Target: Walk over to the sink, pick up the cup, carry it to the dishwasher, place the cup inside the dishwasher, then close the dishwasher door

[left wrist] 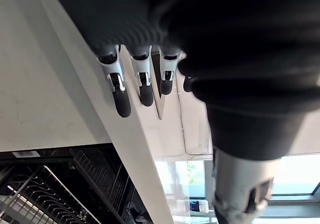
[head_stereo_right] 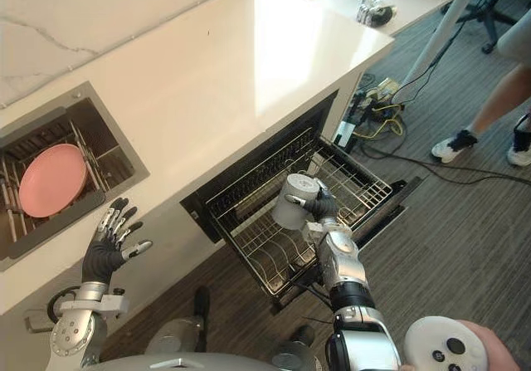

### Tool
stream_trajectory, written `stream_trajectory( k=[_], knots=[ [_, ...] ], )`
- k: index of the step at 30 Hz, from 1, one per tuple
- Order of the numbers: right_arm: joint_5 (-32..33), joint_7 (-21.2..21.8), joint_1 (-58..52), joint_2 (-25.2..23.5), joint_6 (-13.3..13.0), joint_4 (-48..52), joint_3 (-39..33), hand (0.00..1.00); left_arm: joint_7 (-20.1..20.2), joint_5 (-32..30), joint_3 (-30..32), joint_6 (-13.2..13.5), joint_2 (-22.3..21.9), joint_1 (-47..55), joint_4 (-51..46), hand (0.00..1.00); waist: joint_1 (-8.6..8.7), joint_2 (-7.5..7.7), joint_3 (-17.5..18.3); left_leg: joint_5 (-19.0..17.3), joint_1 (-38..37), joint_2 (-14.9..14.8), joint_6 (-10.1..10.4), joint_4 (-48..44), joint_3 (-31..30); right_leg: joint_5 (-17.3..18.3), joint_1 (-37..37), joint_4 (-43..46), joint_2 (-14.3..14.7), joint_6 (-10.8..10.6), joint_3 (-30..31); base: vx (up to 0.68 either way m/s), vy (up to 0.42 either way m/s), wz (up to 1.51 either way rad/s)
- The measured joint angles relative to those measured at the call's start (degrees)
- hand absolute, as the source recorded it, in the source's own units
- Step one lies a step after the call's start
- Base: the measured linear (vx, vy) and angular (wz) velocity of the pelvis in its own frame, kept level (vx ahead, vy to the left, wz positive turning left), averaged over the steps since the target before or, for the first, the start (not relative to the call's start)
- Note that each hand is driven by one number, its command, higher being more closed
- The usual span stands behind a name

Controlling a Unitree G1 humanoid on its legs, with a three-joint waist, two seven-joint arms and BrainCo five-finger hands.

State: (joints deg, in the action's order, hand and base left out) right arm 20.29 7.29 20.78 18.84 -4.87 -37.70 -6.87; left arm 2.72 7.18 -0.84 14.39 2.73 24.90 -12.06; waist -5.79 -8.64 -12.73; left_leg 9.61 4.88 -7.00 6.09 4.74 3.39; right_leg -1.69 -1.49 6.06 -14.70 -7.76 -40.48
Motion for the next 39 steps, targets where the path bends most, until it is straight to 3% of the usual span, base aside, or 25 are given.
stream_trajectory(
  k=[8, 11, 14, 19, 24, 30, 39],
  knots=[
    [1.25, -0.11, 2.43, 2.63, -0.36, -4.4, 0.22, 1.0, -2.15, 0.66, -1.71, 3.73, 1.2, -1.49, 4.46, 0.0, -0.34, -1.04, -0.23, 0.25, -0.05, 0.8, -0.13, -0.28, -0.15, 3.89, 2.33, 7.34, -3.23, -0.28, 0.68, -0.03, -0.02, 0.04],
    [0.09, -0.03, 3.9, 4.55, -0.54, -6.35, 1.32, 1.0, -2.85, 1.74, -1.65, 4.69, 1.26, -3.12, 7.22, 0.0, -0.35, -2.04, -0.72, 0.51, 0.2, 1.11, -0.21, -0.28, -0.01, 5.03, 3.74, 10.0, -4.45, -0.22, 1.29, -0.06, -0.025, -0.01],
    [-1.22, 1.22, 4.42, 7.38, -0.52, -7.16, 2.24, 1.0, -2.25, 1.75, -1.72, 5.8, 1.57, -3.37, 9.84, 0.0, -0.34, -4.02, -0.89, 0.49, 0.07, 1.46, -0.26, 0.03, -0.05, 6.41, 3.82, 11.53, -5.41, -0.82, 1.48, -0.09, -0.024, 0.03],
    [-3.98, 5.1, 7.43, 10.82, -0.05, -8.92, 3.95, 1.0, 1.23, 2.75, -0.57, 6.99, 5.82, -3.37, 11.0, 0.0, -0.18, -5.69, -1.48, 0.91, 0.82, 0.99, 0.29, -0.29, -0.05, 6.66, 5.41, 13.23, -5.23, 0.06, 2.05, -0.04, -0.047, -0.04],
    [-4.13, 11.87, 12.96, 15.71, 1.08, -15.2, 6.82, 1.0, 5.69, 2.71, 1.1, 7.02, 10.48, -3.36, 11.58, 0.0, -0.13, -7.72, -2.57, 1.19, 1.14, 0.83, 0.47, -0.28, -0.22, 6.75, 5.74, 13.71, -5.26, 0.18, 1.98, -0.05, -0.037, 0.02],
    [-2.64, 12.39, 14.86, 16.25, 2.59, -15.23, 6.69, 1.0, 7.9, 2.7, 5.23, 7.02, 12.2, -3.36, 13.41, 0.0, 0.51, -8.1, -3.29, 0.61, 1.22, 0.38, 1.09, 0.04, 0.22, 7.32, 6.53, 14.88, -5.32, 0.51, 2.68, -0.04, -0.042, -0.03],
    [0.95, 13.04, 15.44, 15.05, 4.09, -16.93, 5.95, 1.0, 7.11, 2.75, 8.13, 7.47, 14.93, -3.38, 18.08, 0.0, 2.16, -8.22, -3.49, -0.42, -0.31, -0.03, 1.18, 0.07, 1.88, 7.99, 6.45, 15.61, -5.28, 0.6, 4.15, -0.01, -0.037, -0.08]
  ],
)
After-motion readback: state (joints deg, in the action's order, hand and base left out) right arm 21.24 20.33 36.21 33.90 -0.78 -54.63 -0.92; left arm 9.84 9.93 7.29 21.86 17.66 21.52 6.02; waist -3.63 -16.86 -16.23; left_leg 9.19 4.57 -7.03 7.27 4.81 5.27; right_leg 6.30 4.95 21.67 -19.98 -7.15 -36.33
